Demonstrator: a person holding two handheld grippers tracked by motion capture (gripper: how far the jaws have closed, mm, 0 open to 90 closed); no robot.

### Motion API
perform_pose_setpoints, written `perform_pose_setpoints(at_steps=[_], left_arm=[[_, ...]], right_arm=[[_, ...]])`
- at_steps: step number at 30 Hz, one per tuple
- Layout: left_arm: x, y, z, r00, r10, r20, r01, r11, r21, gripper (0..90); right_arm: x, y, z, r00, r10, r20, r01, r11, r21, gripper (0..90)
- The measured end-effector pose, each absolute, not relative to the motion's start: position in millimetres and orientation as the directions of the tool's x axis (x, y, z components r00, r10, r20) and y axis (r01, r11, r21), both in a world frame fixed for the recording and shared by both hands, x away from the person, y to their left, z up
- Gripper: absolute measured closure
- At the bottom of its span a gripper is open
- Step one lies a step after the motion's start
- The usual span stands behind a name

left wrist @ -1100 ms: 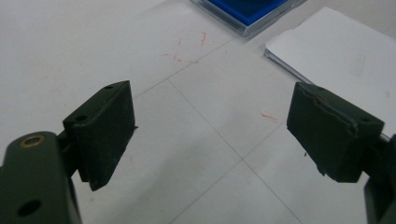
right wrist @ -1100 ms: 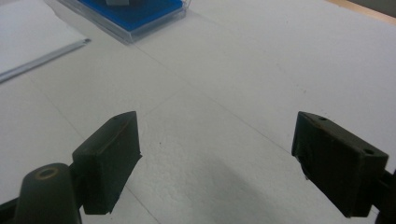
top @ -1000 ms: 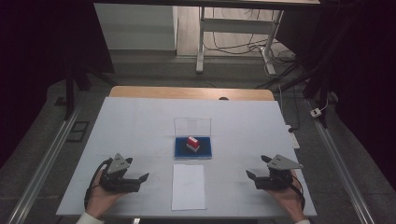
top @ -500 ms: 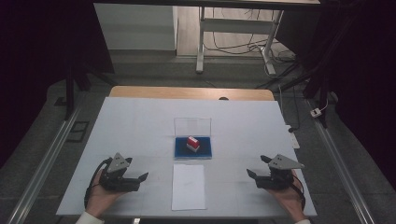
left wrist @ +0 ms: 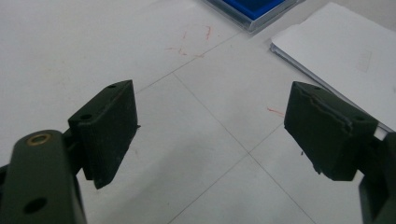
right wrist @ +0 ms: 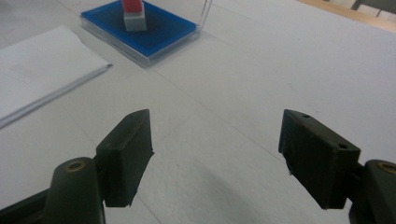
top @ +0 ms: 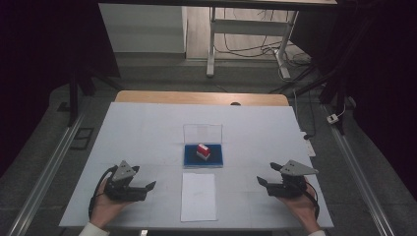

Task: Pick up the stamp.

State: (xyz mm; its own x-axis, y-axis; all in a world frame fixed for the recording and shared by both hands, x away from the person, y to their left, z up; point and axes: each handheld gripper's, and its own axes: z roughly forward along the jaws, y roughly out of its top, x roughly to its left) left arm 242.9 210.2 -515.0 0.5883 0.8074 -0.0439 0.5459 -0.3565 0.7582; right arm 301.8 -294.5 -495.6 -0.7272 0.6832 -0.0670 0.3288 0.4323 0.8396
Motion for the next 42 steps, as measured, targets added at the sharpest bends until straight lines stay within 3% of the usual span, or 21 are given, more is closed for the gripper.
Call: perform_pose_setpoints(at_steps=[16,42], left_arm=[[244,209,-515,0.593,0.804,-0.048,0.549,-0.36,0.754,18.9],[246,206,-518,0.6,0.8,-0.03,0.548,-0.383,0.743,19.4]], right_arm=[[314,-249,-465,-0.783,0.618,-0.068,0.301,0.473,0.828,26.7],[341,-191,-452,-0.829,0.557,-0.053,0.277,0.492,0.826,29.1]])
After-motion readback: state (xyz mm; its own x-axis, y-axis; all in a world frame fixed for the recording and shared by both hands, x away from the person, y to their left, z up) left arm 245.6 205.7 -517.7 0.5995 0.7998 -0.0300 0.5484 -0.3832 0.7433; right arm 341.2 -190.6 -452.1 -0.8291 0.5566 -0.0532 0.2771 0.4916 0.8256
